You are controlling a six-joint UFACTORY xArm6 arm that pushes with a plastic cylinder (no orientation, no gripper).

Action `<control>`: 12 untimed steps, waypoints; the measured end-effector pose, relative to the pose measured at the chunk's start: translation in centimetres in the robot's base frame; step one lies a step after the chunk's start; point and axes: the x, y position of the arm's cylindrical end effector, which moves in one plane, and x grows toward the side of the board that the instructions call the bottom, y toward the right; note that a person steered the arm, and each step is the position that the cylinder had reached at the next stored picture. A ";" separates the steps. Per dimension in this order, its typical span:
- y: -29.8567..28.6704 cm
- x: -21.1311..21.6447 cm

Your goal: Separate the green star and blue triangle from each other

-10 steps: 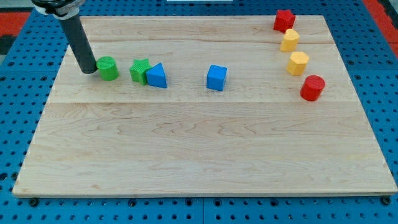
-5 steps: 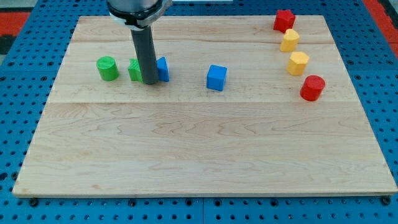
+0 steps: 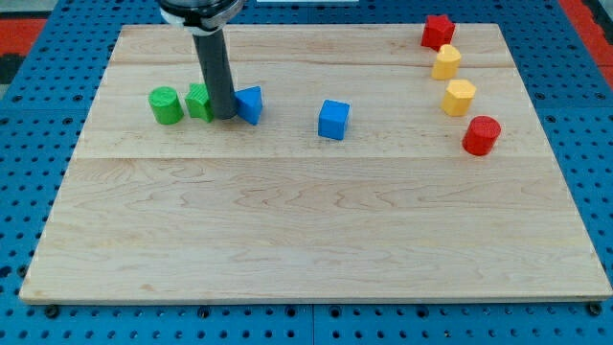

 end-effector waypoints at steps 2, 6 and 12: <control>2.9 1.1; 7.8 -7.4; -1.3 -6.7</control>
